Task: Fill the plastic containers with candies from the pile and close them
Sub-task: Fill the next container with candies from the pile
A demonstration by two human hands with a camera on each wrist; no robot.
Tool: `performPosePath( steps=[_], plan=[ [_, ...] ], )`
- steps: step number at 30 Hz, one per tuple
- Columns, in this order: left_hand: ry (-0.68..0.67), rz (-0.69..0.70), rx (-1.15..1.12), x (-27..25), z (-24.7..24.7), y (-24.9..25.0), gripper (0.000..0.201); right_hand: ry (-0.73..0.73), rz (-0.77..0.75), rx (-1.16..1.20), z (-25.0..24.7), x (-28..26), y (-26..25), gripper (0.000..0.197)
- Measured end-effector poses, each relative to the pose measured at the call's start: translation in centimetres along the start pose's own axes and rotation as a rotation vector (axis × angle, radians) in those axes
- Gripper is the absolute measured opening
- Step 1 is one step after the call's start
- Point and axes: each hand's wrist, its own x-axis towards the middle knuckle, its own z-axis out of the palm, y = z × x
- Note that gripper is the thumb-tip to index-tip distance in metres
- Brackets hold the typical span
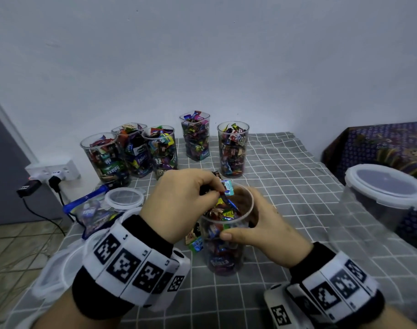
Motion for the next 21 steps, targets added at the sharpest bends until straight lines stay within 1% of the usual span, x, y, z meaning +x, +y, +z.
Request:
performPosePath(
  steps=[4, 6, 8, 9, 12, 13, 15, 18, 20, 21],
  plan=[
    [-0.049, 0.023, 0.096, 0.1, 0.0, 0.8, 0.012, -0.013, 0.007, 0.018, -0.2, 0.1, 0.1, 0.078],
    [-0.075, 0.018, 0.095, 0.1, -0.1, 0.8, 0.021, -0.017, 0.012, 0.003, -0.2, 0.1, 0.0, 0.081],
    [-0.100, 0.032, 0.070, 0.3, -0.1, 0.8, 0.036, -0.018, 0.016, -0.033, -0.3, 0.1, -0.2, 0.084],
    [-0.114, 0.039, 0.059, 0.3, -0.1, 0.7, 0.040, -0.021, 0.018, -0.041, -0.3, 0.1, -0.4, 0.083],
    [-0.133, 0.067, 0.037, 0.3, 0.1, 0.7, 0.035, -0.034, 0.017, -0.041, -0.4, 0.0, -0.6, 0.073],
    [-0.119, 0.066, -0.001, 0.2, 0.2, 0.7, 0.033, -0.037, 0.014, -0.039, -0.3, 0.0, -0.7, 0.072],
    [-0.047, 0.062, -0.101, 0.0, 0.2, 0.7, 0.032, -0.033, 0.015, -0.027, -0.3, 0.0, -0.8, 0.071],
    [0.097, 0.026, -0.249, 0.0, 0.1, 0.3, 0.015, -0.041, 0.036, -0.004, -0.2, -0.1, -1.1, 0.074],
    [0.135, -0.069, -0.274, 0.4, -0.4, -0.7, 0.022, -0.081, 0.070, -0.031, -0.6, 0.0, -1.3, 0.078],
    [0.126, -0.126, -0.246, 0.6, -0.7, -1.3, 0.026, -0.133, 0.091, -0.066, -1.0, 0.1, -1.5, 0.079]
  ],
)
